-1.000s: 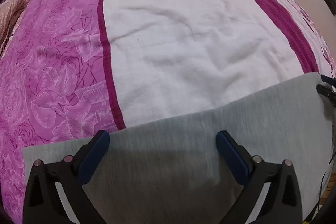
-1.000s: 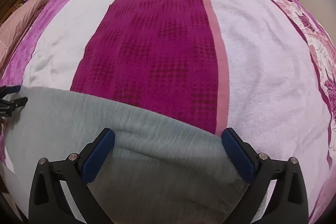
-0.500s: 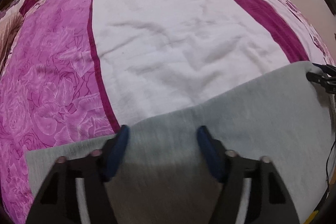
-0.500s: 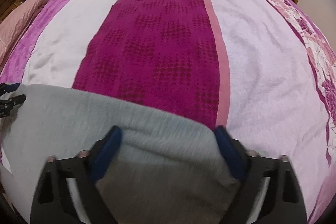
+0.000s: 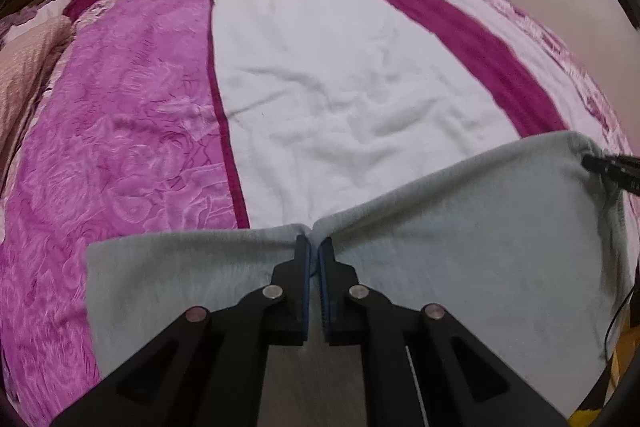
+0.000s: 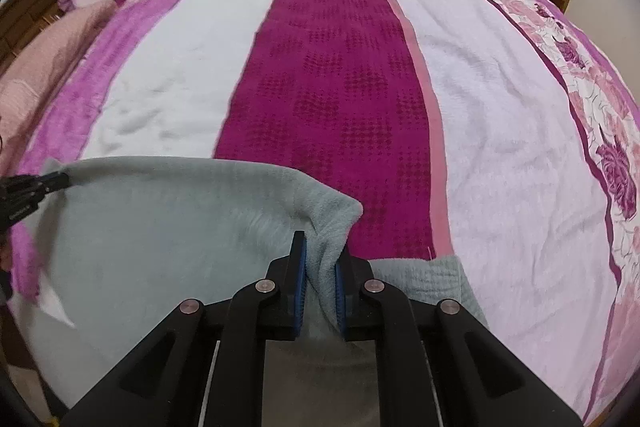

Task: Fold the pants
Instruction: 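Close the left gripper on the hem while the right gripper grasps the hem, then lift the hems with both grippers and fold them over toward the waistband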

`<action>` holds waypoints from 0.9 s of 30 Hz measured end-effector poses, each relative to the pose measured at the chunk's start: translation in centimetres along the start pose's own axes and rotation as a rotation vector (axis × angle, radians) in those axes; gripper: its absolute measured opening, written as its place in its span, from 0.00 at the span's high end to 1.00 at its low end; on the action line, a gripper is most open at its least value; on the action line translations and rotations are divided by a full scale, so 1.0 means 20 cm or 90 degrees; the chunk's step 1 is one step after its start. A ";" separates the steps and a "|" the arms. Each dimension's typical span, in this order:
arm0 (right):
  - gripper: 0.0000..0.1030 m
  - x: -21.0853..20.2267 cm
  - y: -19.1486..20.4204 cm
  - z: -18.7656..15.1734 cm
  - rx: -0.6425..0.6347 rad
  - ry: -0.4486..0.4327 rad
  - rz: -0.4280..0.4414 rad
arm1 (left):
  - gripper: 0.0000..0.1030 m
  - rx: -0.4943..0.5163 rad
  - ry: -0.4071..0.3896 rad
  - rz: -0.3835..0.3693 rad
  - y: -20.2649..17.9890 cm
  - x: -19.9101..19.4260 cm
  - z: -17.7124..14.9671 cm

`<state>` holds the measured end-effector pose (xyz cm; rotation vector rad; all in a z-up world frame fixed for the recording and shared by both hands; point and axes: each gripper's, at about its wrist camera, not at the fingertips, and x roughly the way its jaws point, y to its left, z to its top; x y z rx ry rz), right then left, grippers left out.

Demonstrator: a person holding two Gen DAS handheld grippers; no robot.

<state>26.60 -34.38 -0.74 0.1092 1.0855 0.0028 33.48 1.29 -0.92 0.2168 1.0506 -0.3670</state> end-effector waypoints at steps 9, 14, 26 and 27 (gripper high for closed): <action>0.96 -0.19 0.05 -0.12 -0.010 -0.038 0.028 | 0.96 -0.013 -0.053 0.002 -0.04 -0.23 -0.12; 0.96 -0.28 0.07 -0.18 -0.009 -0.059 0.038 | 0.96 -0.055 -0.078 0.008 -0.04 -0.36 -0.20; 0.97 -0.52 0.08 -0.37 -0.005 -0.100 0.054 | 0.96 -0.094 -0.116 0.024 -0.12 -0.63 -0.42; 0.97 -0.53 0.08 -0.38 -0.004 -0.101 0.055 | 0.96 -0.095 -0.119 0.026 -0.13 -0.65 -0.44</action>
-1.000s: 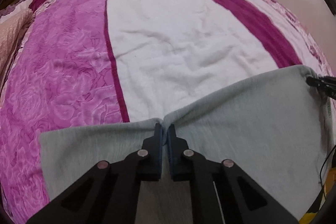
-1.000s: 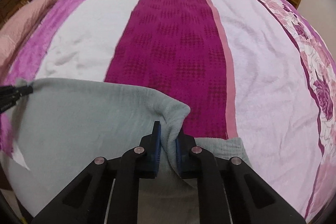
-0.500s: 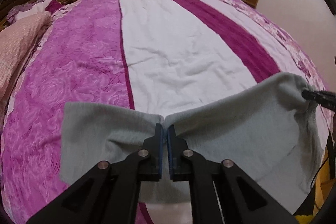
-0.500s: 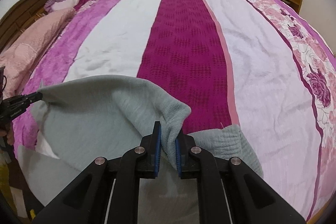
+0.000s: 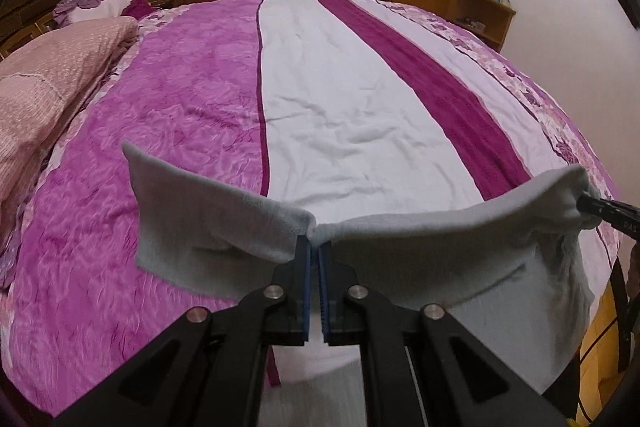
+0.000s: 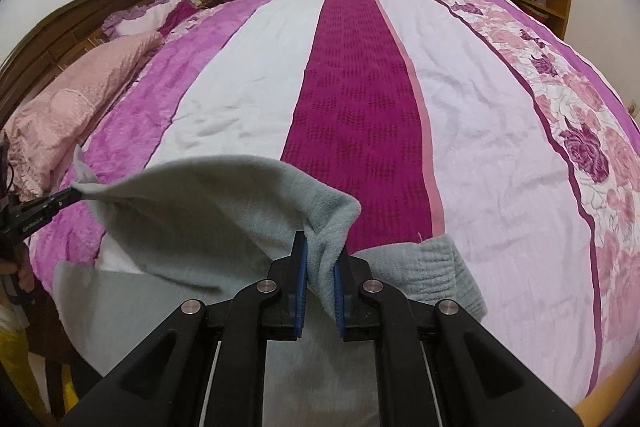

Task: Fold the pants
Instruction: 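Lift the hems with both grippers and fold them over toward the waistband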

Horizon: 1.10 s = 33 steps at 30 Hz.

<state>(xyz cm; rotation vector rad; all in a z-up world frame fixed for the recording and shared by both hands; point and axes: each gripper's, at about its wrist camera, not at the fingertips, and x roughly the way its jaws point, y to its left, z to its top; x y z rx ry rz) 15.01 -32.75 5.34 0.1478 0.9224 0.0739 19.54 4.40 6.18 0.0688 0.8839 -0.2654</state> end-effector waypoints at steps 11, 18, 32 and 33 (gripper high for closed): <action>0.97 -0.14 0.04 -0.23 -0.002 -0.002 0.006 | 0.97 -0.037 -0.022 0.004 -0.04 -0.22 -0.25; 0.97 -0.18 0.03 -0.36 0.008 0.007 0.014 | 0.97 -0.045 -0.006 0.012 -0.06 -0.27 -0.44; 0.97 -0.06 0.03 -0.61 0.001 0.070 -0.015 | 0.96 -0.085 0.086 -0.003 -0.04 -0.12 -0.69; 0.97 -0.04 0.03 -0.62 0.000 0.075 -0.017 | 0.95 -0.087 0.098 0.003 -0.04 -0.10 -0.71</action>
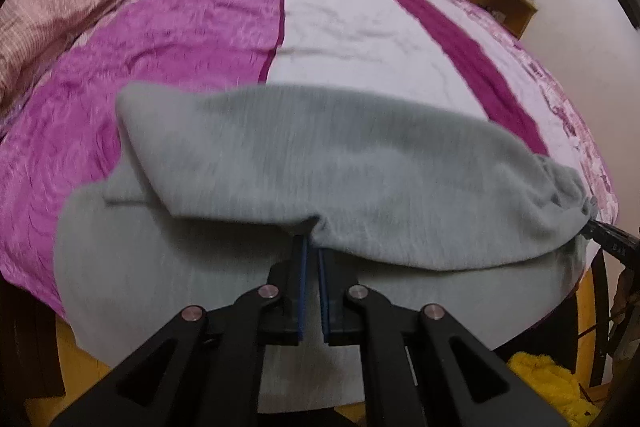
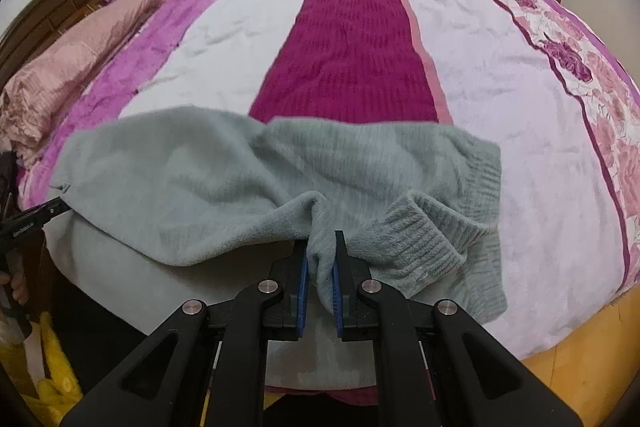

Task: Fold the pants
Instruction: 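Lift the hems with both grippers and fold them over toward the waistband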

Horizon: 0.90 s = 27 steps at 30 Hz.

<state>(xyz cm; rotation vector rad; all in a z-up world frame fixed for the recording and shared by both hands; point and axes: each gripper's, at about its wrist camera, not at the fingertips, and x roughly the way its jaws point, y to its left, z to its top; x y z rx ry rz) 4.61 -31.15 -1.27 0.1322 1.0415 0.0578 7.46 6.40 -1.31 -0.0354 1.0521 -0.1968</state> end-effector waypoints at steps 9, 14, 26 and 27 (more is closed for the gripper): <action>0.95 0.11 -0.05 -0.05 0.042 0.025 -0.011 | 0.76 -0.009 0.019 0.003 0.01 0.06 -0.05; 0.92 0.11 -0.03 -0.06 0.033 0.019 -0.023 | 0.60 -0.009 0.012 -0.008 -0.02 0.04 -0.06; 0.81 -0.09 -0.04 -0.17 0.066 -0.007 -0.008 | 0.57 -0.131 -0.008 -0.120 0.04 -0.04 -0.07; 0.81 -0.10 -0.05 -0.19 0.072 -0.002 -0.009 | 0.57 -0.138 -0.007 -0.131 0.03 -0.04 -0.07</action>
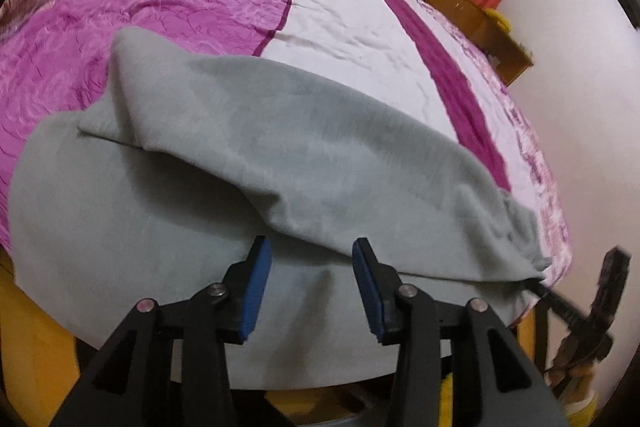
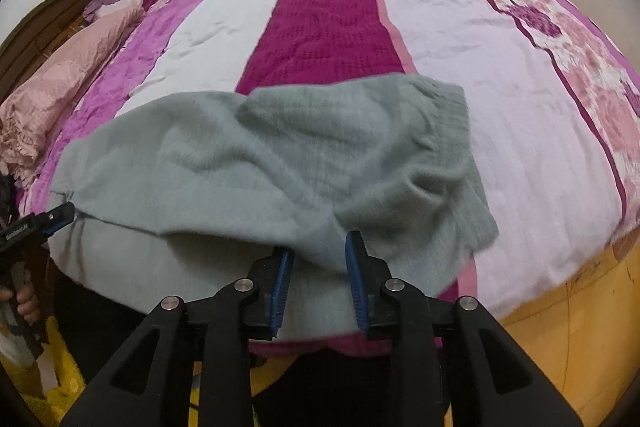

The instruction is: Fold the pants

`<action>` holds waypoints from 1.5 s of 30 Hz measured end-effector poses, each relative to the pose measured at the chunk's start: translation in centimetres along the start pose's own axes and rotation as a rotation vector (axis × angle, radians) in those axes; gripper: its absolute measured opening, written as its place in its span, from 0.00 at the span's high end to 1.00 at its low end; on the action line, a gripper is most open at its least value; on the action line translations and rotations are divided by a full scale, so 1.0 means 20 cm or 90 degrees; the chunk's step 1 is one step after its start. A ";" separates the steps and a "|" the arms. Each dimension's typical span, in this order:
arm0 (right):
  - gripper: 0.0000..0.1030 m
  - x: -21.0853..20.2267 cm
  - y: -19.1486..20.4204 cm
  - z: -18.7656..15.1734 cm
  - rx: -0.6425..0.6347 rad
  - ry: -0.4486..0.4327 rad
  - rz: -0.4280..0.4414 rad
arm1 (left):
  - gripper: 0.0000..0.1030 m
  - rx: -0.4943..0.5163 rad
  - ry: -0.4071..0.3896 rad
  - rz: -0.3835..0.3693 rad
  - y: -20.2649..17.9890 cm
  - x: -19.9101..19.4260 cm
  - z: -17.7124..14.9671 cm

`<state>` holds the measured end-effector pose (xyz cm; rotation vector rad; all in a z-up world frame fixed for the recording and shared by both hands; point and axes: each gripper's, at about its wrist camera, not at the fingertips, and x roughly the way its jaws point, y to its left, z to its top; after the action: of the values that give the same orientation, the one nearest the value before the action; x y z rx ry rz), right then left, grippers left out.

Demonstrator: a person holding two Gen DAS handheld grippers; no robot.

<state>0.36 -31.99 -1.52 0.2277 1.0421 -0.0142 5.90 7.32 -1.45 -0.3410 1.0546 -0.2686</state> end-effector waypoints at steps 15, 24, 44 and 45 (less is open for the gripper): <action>0.66 -0.12 -0.28 -0.05 0.255 -0.073 0.111 | 0.58 0.010 -0.004 0.039 -0.02 0.16 0.06; 0.65 0.04 -0.38 0.02 0.417 -0.030 0.137 | 0.58 0.017 -0.006 0.040 -0.02 0.17 0.06; 0.64 0.05 -0.48 -0.06 0.539 -0.019 0.099 | 0.71 -0.004 -0.004 0.007 0.04 0.17 0.09; 0.64 0.03 -0.50 -0.08 0.556 -0.020 0.100 | 0.71 -0.006 -0.004 0.005 0.05 0.17 0.09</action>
<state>-1.93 -41.33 -4.66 1.0951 0.9312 -0.3340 9.10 7.14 -3.80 -0.3461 1.0505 -0.2553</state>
